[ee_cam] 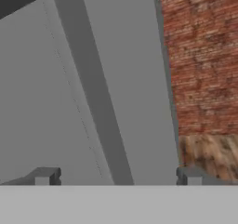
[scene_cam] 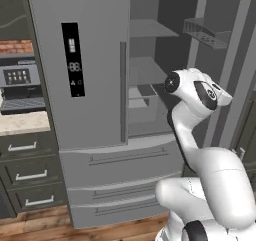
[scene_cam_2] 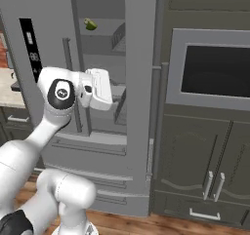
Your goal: Take the lemon wedge from the fridge and place it on the plate with fish on the dining counter.
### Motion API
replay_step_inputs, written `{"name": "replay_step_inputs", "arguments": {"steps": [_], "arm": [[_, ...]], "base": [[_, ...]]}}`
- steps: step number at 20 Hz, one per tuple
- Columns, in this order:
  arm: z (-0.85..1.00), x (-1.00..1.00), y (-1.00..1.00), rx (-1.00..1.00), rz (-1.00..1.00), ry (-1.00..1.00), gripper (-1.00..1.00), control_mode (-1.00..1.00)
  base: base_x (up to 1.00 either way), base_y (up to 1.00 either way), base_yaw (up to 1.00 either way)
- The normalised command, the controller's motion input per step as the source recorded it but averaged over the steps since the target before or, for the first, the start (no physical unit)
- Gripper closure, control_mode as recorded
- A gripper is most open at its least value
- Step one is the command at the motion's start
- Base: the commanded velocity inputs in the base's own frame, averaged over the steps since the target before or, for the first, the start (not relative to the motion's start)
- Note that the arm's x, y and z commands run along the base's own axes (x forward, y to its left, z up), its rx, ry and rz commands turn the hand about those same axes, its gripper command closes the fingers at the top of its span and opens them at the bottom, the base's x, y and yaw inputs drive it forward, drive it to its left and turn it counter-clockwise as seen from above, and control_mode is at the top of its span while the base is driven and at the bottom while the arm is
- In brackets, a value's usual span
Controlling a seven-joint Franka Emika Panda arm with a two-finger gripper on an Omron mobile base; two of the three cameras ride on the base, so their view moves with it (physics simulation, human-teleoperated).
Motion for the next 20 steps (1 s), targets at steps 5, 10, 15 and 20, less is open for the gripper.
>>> {"name": "replay_step_inputs", "arguments": {"steps": [5,10,15,20], "arm": [[0.08,-0.08,1.00,-0.09,0.24,-0.01,-1.00,-1.00],[0.00,0.09,1.00,-0.01,0.39,0.04,-1.00,-1.00],[-0.03,0.07,1.00,-0.06,0.42,0.00,-1.00,-1.00],[-0.22,0.37,1.00,-0.15,0.33,0.00,-1.00,-1.00]], "base": [[0.00,0.00,0.00],[0.00,0.00,0.00],[0.00,0.00,0.00],[0.00,0.00,0.00]]}}
